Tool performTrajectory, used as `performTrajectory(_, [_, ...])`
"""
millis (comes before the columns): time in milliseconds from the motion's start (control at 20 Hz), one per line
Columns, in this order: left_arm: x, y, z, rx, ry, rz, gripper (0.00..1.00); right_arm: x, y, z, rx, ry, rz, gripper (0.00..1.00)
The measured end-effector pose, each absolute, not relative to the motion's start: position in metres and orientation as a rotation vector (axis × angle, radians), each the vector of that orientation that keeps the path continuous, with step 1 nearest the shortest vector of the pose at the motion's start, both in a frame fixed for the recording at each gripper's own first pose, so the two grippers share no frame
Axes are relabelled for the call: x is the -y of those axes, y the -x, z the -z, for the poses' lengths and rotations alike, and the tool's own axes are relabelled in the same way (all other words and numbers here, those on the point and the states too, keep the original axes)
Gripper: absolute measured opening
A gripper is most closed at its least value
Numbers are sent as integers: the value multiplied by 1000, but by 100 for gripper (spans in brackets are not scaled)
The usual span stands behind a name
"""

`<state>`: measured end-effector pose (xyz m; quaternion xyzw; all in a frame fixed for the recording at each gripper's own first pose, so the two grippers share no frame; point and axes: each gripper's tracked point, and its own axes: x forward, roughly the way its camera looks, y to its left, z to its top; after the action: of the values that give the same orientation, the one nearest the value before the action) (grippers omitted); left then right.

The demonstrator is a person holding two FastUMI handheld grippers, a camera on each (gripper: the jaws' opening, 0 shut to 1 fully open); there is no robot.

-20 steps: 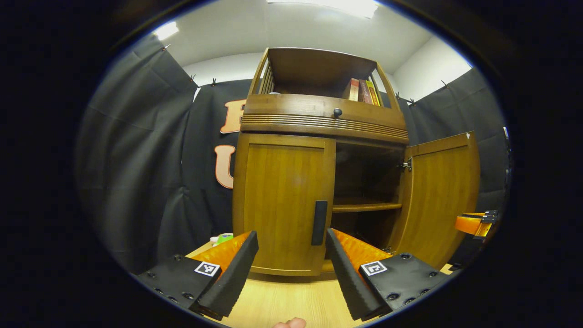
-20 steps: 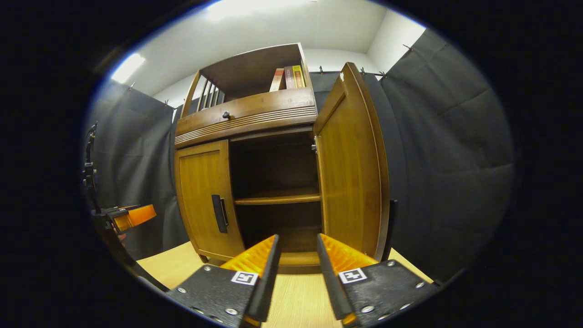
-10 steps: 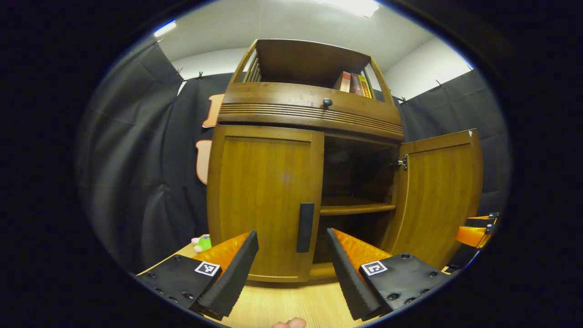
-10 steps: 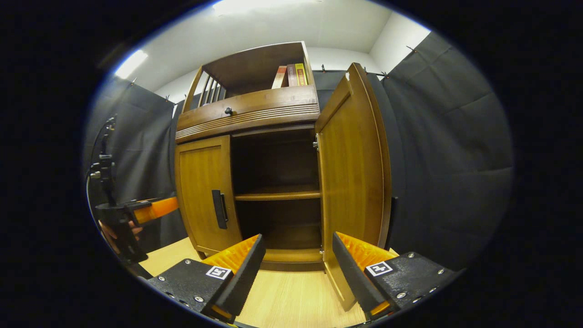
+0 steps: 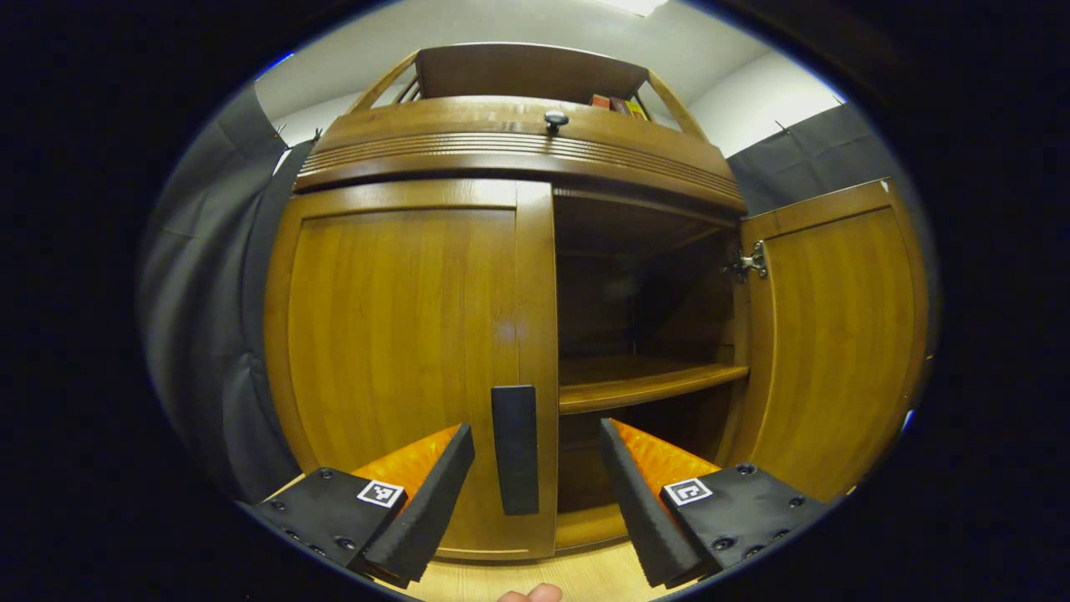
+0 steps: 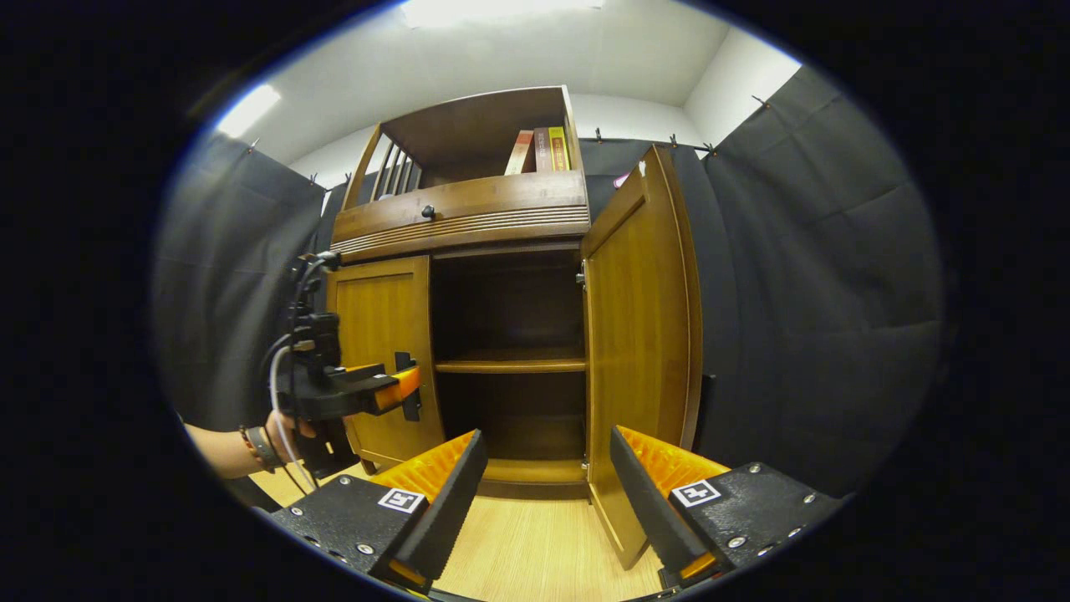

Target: Open the right door of the double-door shoe cabinet with the right hand, and open the left door with the left hand.

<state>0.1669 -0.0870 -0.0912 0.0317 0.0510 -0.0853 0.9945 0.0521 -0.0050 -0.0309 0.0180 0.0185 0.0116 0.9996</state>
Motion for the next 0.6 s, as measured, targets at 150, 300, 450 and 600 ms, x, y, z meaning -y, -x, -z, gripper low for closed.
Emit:
performTrajectory(150, [85,-192,103,-122,-65,165,98,11,-49,34,-42,-45,-3,100])
performTrajectory(300, [81,-207,119,-161,-74,148,97,8,-47,37,-48,-60,-4,100])
performTrajectory(450, [78,-208,118,-152,-66,139,95,8,-47,35,-46,-48,-3,100])
performTrajectory(600, [72,-210,119,-154,-62,107,93,7,-51,37,-55,-50,-7,100])
